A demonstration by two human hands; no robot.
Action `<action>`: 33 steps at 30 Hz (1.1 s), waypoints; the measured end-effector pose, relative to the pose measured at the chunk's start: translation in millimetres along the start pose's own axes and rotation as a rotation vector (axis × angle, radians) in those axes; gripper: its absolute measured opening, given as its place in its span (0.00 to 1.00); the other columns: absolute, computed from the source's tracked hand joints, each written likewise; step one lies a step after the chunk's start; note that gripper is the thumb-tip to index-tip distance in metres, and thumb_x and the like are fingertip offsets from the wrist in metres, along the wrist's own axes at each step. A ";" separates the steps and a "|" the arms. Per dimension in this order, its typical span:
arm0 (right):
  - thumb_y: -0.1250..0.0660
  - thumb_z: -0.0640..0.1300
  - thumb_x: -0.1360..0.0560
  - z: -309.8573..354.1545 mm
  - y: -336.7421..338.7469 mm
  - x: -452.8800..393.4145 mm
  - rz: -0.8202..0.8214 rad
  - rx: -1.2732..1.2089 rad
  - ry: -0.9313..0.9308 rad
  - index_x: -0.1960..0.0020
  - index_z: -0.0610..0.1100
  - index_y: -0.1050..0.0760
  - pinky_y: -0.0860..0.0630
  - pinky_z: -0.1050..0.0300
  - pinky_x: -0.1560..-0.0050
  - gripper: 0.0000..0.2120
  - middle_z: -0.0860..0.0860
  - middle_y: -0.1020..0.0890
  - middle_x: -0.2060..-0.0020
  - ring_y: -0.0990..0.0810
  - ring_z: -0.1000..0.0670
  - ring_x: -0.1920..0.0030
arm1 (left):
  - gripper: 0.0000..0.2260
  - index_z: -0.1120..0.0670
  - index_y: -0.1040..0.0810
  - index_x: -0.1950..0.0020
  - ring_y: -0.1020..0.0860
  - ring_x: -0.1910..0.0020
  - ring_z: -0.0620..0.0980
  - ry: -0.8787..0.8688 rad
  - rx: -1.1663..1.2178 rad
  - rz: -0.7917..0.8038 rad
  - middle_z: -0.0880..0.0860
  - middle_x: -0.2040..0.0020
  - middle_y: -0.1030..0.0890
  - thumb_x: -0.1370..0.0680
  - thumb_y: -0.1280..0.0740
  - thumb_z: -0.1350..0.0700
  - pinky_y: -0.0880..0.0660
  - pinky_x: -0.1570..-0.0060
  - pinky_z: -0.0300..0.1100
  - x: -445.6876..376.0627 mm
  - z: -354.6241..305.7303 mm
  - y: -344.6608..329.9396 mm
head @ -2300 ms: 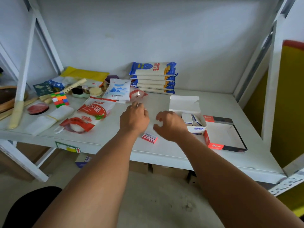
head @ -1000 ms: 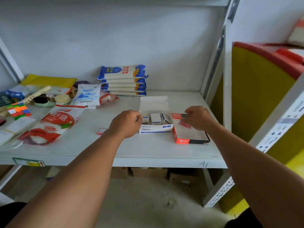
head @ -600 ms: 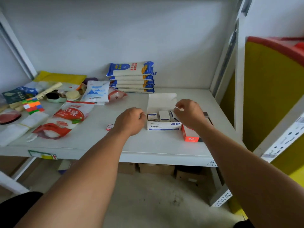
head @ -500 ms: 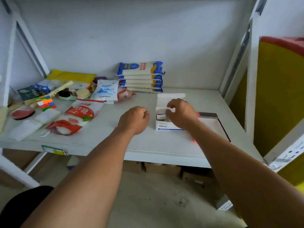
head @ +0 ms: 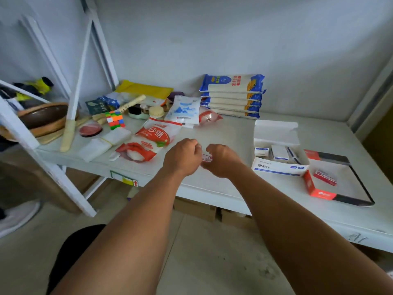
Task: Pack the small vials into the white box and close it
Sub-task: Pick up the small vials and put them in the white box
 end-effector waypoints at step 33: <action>0.24 0.43 0.29 -288.4 131.7 174.6 -0.359 -0.496 -0.548 0.42 0.45 0.23 0.21 0.59 0.58 0.17 0.51 0.16 0.55 0.17 0.49 0.52 | 0.11 0.57 0.22 0.48 0.22 0.52 0.56 -0.382 0.153 0.029 0.54 0.47 0.21 0.20 0.43 0.55 0.26 0.57 0.47 -2.9 -241.5 -82.8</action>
Point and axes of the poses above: each hand's wrist, its own x-axis away from the middle knuckle, its own y-axis out of the back of the hand, z = x × y, the point moved 8 cm from there along -x, towards the middle knuckle
